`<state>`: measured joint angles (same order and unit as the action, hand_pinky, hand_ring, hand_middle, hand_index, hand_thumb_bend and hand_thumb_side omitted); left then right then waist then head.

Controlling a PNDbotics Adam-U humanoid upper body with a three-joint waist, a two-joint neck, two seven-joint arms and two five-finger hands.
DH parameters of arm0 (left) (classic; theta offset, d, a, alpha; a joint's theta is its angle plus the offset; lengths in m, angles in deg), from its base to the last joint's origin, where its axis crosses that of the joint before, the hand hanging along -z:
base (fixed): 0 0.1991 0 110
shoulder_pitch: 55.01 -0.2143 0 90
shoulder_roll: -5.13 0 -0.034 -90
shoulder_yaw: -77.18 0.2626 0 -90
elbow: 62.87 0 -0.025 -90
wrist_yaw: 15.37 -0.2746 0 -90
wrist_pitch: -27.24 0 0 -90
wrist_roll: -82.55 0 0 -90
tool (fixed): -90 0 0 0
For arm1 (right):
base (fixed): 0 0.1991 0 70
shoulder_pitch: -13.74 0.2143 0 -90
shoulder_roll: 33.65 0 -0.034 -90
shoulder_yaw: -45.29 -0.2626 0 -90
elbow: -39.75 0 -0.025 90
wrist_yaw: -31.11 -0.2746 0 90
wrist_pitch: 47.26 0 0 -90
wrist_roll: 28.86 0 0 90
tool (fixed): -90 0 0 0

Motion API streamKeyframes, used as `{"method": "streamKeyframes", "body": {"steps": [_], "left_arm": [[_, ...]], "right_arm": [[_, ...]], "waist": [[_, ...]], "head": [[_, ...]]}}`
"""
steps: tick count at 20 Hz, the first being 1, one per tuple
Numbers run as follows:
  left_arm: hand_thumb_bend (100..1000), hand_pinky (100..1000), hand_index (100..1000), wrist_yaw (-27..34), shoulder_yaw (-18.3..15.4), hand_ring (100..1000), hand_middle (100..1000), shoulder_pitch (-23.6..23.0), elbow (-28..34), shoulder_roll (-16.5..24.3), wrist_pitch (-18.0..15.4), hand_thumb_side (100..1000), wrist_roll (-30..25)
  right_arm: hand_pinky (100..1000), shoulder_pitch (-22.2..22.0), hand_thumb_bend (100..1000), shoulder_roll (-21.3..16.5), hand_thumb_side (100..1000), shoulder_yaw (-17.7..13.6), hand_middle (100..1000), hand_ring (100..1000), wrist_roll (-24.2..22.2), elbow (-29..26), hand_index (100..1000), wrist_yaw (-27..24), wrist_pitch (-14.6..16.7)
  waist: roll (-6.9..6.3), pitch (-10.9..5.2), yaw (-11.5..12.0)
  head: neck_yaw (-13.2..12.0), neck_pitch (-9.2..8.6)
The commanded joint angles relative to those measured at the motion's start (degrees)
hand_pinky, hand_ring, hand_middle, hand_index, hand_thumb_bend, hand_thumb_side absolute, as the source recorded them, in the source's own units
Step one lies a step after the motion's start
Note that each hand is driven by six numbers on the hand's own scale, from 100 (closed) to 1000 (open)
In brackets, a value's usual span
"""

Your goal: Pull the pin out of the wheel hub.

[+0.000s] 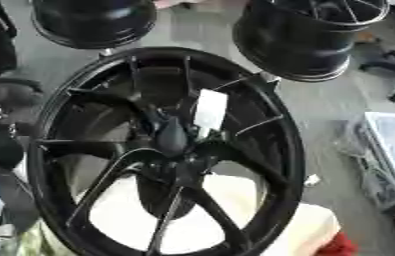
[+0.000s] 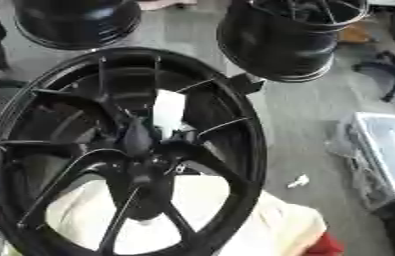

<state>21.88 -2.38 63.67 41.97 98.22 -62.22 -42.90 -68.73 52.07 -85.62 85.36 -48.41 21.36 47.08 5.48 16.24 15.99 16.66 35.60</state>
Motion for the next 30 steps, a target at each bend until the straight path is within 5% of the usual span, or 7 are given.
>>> {"method": "streamKeyframes", "body": {"steps": [1,14,25,30], "left_arm": [[130,783,839,-0.09,-0.12,943,830,0.73,0.51,0.24,-0.02,694,-0.04],[127,784,840,0.27,-0.2,947,834,1.02,0.57,0.48,-0.03,686,0.06],[122,782,839,0.3,-0.26,948,834,-0.24,0.83,1.95,-0.23,687,0.08],[117,782,839,-0.22,0.13,950,835,-0.71,0.8,2.88,-0.44,688,-0.37]], "right_arm": [[728,0.15,100,-2.13,606,-0.33,637,587,-0.11,-1.06,759,0.28,0.06],[738,0.8,100,-3.65,615,0.19,673,618,-0.33,-0.88,786,-0.63,0.62],[765,-5.31,100,-12.14,593,5.04,720,656,-5.35,-1.68,823,-1.93,1.68],[784,-8.98,100,-17.96,439,10.26,735,676,-8.66,-6.67,829,0.73,4.03]], "waist": [[-0.22,-1.29,-0.09],[0.01,-1.32,0.19],[0.73,-2.37,-1.02],[1.61,-2.87,-1.24]], "head": [[-0.17,-0.79],[-1.25,-0.38],[-2.08,1.44],[-1.47,2.2]]}}
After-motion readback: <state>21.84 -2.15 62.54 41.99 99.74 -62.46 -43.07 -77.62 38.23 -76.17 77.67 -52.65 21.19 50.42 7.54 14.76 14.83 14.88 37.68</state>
